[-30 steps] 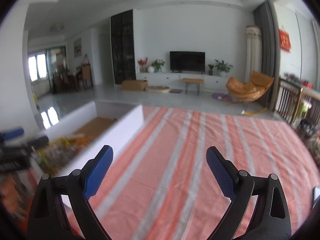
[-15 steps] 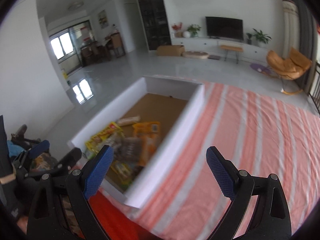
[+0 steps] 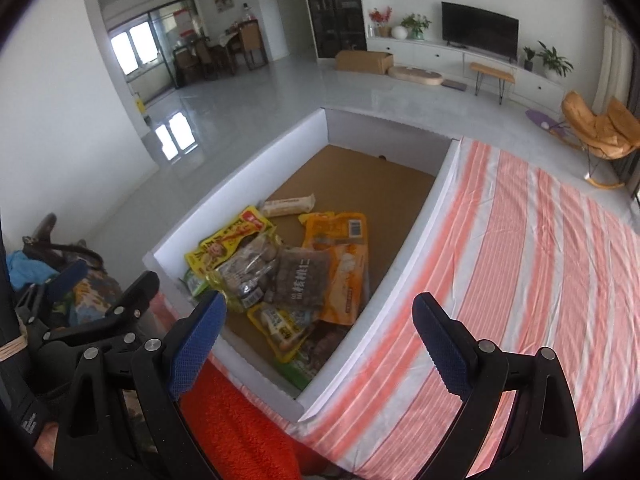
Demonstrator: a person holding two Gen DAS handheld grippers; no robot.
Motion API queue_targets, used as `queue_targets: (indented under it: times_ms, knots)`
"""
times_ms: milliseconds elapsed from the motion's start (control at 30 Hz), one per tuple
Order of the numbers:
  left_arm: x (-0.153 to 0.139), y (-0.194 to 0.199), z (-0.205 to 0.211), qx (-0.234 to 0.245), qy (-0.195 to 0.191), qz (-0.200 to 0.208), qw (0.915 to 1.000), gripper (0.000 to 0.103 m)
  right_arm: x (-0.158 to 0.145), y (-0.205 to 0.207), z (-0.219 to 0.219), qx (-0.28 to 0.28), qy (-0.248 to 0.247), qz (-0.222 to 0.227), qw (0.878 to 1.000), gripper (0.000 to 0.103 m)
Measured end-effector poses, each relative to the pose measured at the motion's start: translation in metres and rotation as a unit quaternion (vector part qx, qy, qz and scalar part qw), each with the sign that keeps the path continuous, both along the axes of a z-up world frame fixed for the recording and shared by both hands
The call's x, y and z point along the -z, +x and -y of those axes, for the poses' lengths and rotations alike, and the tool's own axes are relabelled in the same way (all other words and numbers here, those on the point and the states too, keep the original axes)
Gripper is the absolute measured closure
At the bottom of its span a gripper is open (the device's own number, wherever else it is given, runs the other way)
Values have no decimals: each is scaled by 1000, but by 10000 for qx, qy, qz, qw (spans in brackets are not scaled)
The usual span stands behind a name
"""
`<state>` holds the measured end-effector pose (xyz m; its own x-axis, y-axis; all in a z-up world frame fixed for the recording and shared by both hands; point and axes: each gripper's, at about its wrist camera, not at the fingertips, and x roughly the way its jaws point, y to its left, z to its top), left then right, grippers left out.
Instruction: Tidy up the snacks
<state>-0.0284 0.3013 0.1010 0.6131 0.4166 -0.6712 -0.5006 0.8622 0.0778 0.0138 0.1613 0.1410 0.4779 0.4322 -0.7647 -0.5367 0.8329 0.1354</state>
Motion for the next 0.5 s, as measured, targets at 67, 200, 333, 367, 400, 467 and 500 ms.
queue_targets:
  times_ms: [67, 200, 333, 367, 400, 467, 500]
  knots:
    - [1, 2, -3, 0, 0, 5, 10000, 0, -2, 1, -3, -8, -51, 28, 10000, 7]
    - [-1, 4, -6, -18, 38, 29, 10000, 0, -3, 0, -7, -20, -157, 93, 9998, 7]
    - [-2, 5, -8, -33, 21, 44, 10000, 0, -1, 0, -10, -5, -250, 110, 9996, 7]
    - [-1, 5, -9, -33, 0, 44, 10000, 0, -1, 0, -11, -1, -266, 114, 9996, 7]
    - [0, 6, -10, -34, -11, 36, 10000, 0, 0, 0, -11, -2, -292, 125, 9995, 7]
    - [1, 8, -11, -33, -25, 16, 10000, 0, -1, 0, -13, -4, -323, 148, 9994, 7]
    - [1, 8, -11, -34, -29, 16, 10000, 0, -1, 0, -13, -3, -337, 155, 9993, 7]
